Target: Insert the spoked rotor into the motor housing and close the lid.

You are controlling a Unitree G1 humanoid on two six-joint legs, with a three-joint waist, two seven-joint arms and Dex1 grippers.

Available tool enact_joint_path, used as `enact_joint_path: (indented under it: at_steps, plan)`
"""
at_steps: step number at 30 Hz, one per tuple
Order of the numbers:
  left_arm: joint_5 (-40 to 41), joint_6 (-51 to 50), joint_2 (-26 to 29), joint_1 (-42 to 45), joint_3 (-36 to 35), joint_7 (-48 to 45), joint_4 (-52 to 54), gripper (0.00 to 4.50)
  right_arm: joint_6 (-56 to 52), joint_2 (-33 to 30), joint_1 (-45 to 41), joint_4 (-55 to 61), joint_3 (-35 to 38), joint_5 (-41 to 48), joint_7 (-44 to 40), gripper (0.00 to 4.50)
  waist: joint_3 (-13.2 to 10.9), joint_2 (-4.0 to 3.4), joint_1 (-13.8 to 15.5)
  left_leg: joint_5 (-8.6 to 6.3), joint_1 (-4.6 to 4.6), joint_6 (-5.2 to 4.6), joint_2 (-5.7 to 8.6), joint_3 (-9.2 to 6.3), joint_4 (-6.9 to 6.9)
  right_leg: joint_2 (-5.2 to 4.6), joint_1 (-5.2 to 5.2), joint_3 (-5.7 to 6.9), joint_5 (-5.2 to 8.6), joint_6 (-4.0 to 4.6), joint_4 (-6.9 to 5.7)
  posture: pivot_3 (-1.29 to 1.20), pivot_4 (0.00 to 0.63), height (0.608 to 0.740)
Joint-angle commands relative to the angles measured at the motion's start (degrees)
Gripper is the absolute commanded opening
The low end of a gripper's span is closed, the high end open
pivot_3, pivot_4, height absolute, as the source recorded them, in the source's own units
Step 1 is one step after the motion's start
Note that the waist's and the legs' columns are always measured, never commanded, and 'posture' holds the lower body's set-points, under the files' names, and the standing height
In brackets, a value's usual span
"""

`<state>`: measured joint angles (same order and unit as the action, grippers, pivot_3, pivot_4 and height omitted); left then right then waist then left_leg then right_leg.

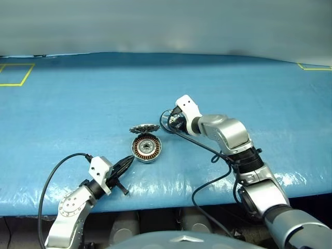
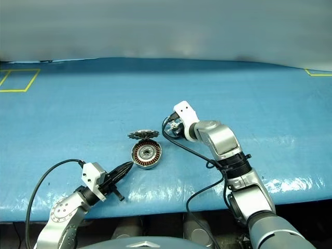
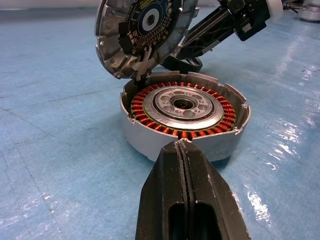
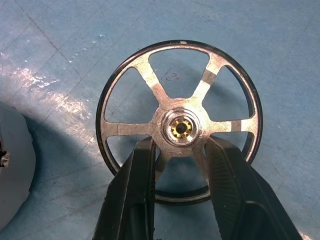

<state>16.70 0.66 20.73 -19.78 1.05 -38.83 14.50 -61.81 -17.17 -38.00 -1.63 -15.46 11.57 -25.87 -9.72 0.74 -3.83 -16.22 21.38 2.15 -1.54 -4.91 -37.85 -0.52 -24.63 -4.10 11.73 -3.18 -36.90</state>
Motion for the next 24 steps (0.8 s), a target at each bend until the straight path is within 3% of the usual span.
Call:
enact_joint_path:
  at_steps: [1,8,15,24]
  plan:
    - [0.45,1.48,0.34,-0.45,-0.61,-0.44,0.25,0.0,-1.12,0.84,1.22,2.55,0.86,0.24,0.76,1.12,0.01,-0.02,-0.06,0.0,-0.01,0.0,0.0,0.0,0.0,0.0,0.0,-0.01,0.0,0.0,-0.01,0.0,0.15,0.74]
    - [0.44,2.47,0.3,-0.97,-0.62,-0.78,-0.83,0.0,-2.77,-3.0,1.39,10.28,1.66,-2.24,3.68,1.05,-0.01,-0.05,0.09,0.0,0.04,0.0,0.01,0.01,-0.01,-0.01,-0.02,-0.02,-0.01,-0.01,0.0,0.0,0.15,0.74]
    - [0.8,3.04,0.11,-0.85,-0.46,-1.7,-2.13,0.0,-11.01,-17.34,3.42,25.36,-1.96,-1.08,-1.05,0.95,-0.02,-0.07,0.38,-0.01,0.14,-0.01,0.04,0.0,0.0,-0.04,-0.09,-0.01,-0.01,-0.01,0.06,0.0,0.15,0.74]
    - [0.87,3.95,-0.12,-0.04,-0.4,-3.08,-4.33,0.0,-18.25,-29.46,9.23,43.78,-6.51,7.26,-8.92,0.95,-0.03,-0.11,0.36,-0.02,0.12,-0.04,0.03,-0.01,-0.1,-0.03,-0.06,0.0,0.07,-0.06,0.05,0.0,0.15,0.74]
